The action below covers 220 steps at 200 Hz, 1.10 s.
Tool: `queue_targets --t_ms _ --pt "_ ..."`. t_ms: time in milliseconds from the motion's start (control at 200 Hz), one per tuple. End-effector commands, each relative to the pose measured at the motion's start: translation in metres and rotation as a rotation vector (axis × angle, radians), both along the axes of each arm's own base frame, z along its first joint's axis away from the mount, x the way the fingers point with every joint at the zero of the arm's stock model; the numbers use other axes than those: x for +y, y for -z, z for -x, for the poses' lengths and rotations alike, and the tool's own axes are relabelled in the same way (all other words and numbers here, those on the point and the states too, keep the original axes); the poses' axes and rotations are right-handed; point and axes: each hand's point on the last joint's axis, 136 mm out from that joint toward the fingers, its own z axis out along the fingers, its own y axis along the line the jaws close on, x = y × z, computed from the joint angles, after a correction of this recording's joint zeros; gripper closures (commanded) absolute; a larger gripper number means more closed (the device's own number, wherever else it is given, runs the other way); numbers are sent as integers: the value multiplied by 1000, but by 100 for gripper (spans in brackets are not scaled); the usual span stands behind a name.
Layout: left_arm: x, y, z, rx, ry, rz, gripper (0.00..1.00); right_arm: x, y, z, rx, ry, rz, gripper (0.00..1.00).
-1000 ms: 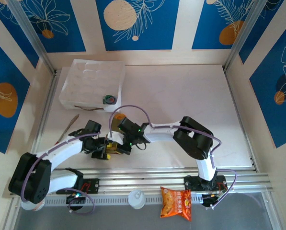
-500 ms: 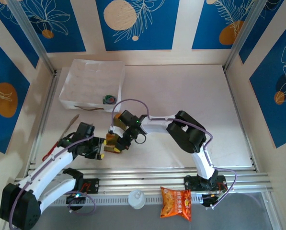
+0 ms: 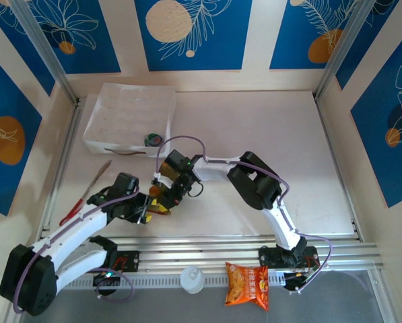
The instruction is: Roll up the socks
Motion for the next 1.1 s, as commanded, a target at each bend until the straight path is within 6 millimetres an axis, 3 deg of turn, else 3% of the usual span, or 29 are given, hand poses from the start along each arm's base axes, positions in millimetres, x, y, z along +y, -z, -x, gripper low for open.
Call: queue_targets --t_ms 0,200,375,445,570,710,820,950,1095 --pt "-4 11 -2 -1 18 -9 52 -64 83 23 87 36 383 100" --pt "0 36 -2 50 17 -72 56 -60 81 22 96 41 374 100" --pt "33 62 54 317 -43 -211 82 -50 63 18 8 23 260 86" --pt "47 63 75 408 -56 -277 85 -43 45 16 -90 5 160 79" --pt "56 65 90 481 -88 -317 87 -34 16 15 -295 -35 -4 73" --pt "55 68 88 507 -118 -321 87 -32 -19 6 -597 -46 -151 62" --pt "51 63 78 519 -110 -334 88 -38 -39 -4 -749 -44 -175 58" --pt "45 61 71 548 -88 -334 88 -43 -43 1 -928 -124 -142 55" --pt "42 61 69 566 -84 -328 88 -35 -41 14 -1087 -227 -111 54"
